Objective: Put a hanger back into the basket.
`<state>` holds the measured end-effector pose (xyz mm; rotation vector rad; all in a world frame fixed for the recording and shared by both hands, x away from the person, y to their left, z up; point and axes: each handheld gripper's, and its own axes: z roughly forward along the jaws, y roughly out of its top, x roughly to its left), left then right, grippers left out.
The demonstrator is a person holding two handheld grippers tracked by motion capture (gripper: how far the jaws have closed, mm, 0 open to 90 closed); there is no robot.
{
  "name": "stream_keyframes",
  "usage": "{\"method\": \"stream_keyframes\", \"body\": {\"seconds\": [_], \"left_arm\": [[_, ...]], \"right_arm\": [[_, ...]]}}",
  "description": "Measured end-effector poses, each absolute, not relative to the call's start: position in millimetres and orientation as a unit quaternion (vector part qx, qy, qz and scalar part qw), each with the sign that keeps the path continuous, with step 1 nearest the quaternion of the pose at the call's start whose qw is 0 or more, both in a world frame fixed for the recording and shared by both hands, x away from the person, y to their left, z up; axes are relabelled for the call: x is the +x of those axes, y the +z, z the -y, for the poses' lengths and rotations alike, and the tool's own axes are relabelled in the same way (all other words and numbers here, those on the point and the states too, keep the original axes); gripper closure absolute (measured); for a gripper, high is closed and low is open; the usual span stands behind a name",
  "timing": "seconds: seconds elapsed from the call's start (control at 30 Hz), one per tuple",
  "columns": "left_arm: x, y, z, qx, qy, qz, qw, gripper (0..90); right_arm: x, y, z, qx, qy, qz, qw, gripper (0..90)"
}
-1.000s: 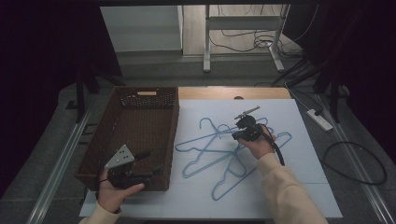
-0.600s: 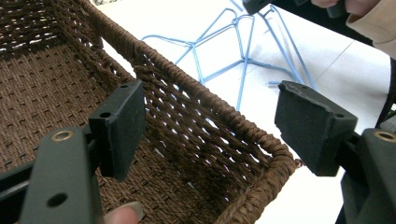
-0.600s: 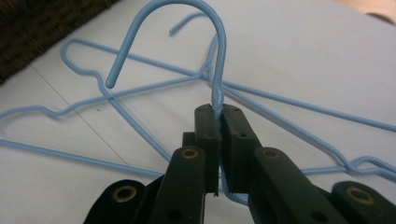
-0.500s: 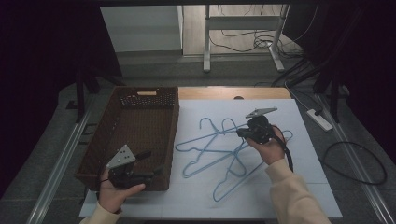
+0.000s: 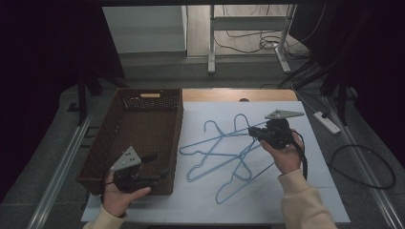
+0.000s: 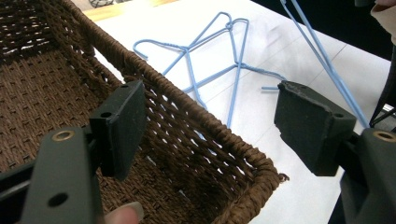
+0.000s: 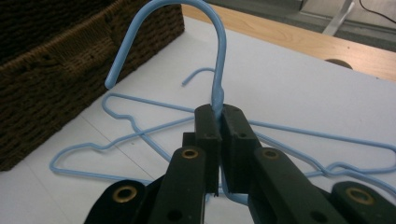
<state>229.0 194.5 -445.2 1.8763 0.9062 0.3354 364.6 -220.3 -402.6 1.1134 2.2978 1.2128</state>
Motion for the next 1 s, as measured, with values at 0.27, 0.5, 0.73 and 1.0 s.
{"method": "stream_keyframes", "body": {"seconds": [0.27,0.5,0.73,1.0], "left_arm": [[231.5,-440.0,-186.5,0.779,0.128,-0.370,0.489,26.6],[232.4,-432.1,-164.0,0.788,0.113,-0.354,0.491,27.1],[238.8,-426.8,-139.5,0.797,0.092,-0.342,0.490,27.3],[248.3,-428.0,-107.8,0.807,0.065,-0.336,0.482,27.8]], "right_arm": [[357.2,-395.8,216.5,0.380,0.447,-0.796,0.150,86.8],[347.7,-388.1,208.5,0.368,0.455,-0.795,0.161,86.8],[343.2,-387.7,198.3,0.365,0.450,-0.797,0.170,86.8],[337.9,-387.7,188.2,0.363,0.448,-0.796,0.183,86.8]]}}
